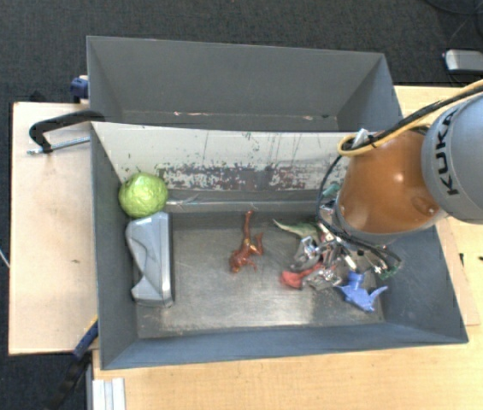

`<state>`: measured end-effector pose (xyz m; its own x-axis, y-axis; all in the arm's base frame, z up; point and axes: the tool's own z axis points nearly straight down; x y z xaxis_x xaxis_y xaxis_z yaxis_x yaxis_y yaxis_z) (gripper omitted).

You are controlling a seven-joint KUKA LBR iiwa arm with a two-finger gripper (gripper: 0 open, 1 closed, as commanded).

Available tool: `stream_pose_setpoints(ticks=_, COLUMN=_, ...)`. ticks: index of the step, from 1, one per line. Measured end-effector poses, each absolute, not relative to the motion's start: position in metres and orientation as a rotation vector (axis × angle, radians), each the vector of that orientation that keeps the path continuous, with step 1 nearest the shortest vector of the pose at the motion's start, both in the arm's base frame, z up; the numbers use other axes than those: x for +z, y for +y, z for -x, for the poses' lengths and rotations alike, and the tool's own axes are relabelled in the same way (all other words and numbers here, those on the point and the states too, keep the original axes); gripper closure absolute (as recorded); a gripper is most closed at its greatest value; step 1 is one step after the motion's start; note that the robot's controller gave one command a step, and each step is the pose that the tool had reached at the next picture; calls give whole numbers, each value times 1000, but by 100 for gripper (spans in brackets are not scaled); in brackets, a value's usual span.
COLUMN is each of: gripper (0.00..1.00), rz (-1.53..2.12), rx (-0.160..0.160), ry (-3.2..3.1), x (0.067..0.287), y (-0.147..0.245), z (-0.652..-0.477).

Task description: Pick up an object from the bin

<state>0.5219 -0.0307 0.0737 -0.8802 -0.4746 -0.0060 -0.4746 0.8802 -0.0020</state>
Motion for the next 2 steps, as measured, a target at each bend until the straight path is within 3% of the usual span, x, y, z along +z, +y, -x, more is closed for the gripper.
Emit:
stream_pose_setpoints(ticks=1, gripper=100, rz=854, rx=0, ry=3018, x=181, y=-14, z=-503)
stream_pose_setpoints(ticks=2, gripper=100, rz=854, rx=0, ry=3018, x=181, y=-14, z=-503)
